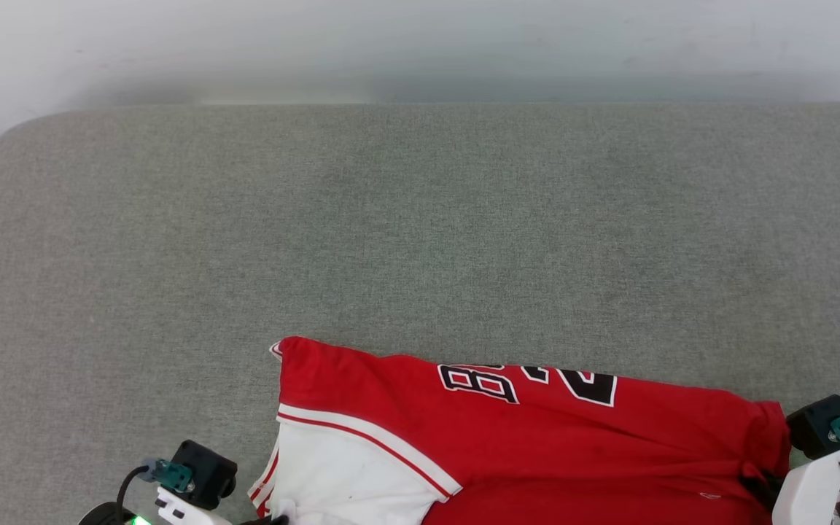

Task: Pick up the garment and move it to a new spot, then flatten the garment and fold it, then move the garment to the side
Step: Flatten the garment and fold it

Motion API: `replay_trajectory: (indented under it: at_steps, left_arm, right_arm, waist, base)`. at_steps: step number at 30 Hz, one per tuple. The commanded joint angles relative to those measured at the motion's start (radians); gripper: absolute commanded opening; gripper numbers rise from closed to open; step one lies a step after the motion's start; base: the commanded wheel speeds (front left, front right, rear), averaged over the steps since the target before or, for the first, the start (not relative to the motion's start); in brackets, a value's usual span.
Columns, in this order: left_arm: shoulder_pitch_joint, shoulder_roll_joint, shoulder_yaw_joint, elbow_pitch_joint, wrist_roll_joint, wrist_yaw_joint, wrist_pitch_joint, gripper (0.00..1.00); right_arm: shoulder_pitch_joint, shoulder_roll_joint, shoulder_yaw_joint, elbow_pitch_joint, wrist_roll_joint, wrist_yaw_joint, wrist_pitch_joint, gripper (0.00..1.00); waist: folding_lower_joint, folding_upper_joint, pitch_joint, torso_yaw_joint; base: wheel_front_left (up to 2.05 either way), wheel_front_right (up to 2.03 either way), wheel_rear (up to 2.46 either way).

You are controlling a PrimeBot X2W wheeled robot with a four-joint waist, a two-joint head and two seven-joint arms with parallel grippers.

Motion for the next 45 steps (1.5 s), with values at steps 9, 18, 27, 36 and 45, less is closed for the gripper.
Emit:
replay_trajectory:
  at_steps: [9, 18, 27, 36, 45]
  left_arm:
    - [-0.007, -0.037, 0.010, 0.038, 0.021, 0.008, -0.071, 1.00]
    - [-0.010, -0.087, 0.154, -0.022, 0.046, 0.093, -0.330, 1.00]
    - [0.047, -0.182, 0.311, 0.008, 0.193, 0.211, -0.612, 1.00]
    - [0.131, -0.361, 0.512, -0.059, 0.471, 0.154, -0.619, 1.00]
    - [0.144, -0.516, 0.633, -0.029, 0.612, -0.012, -0.618, 1.00]
  right_arm:
    - [-0.035, -0.005, 0.018, 0.003, 0.060, 0.000, -0.048, 1.00]
    - [-0.041, 0.082, -0.136, -0.095, 0.089, 0.000, -0.030, 1.00]
    - [0.024, 0.288, -0.330, -0.126, -0.024, 0.000, 0.041, 1.00]
    - [0.066, 0.458, -0.527, -0.130, -0.150, 0.000, 0.111, 1.00]
    - [0.055, 0.513, -0.622, -0.053, -0.215, 0.000, 0.195, 1.00]
  waist:
    - [0.0001, 0.0000, -0.055, -0.002]
    - [0.0001, 0.0000, -0.106, -0.002]
    - [0.0001, 0.0000, -0.105, 0.008]
    - [0.0001, 0.0000, -0.071, 0.026]
    - [0.0001, 0.0000, -0.029, 0.051]
  base:
    - [0.00, 0.00, 0.00]
    - [0.00, 0.00, 0.00]
    - [0.00, 0.00, 0.00]
    - [0.00, 0.00, 0.00]
    - [0.00, 0.00, 0.00]
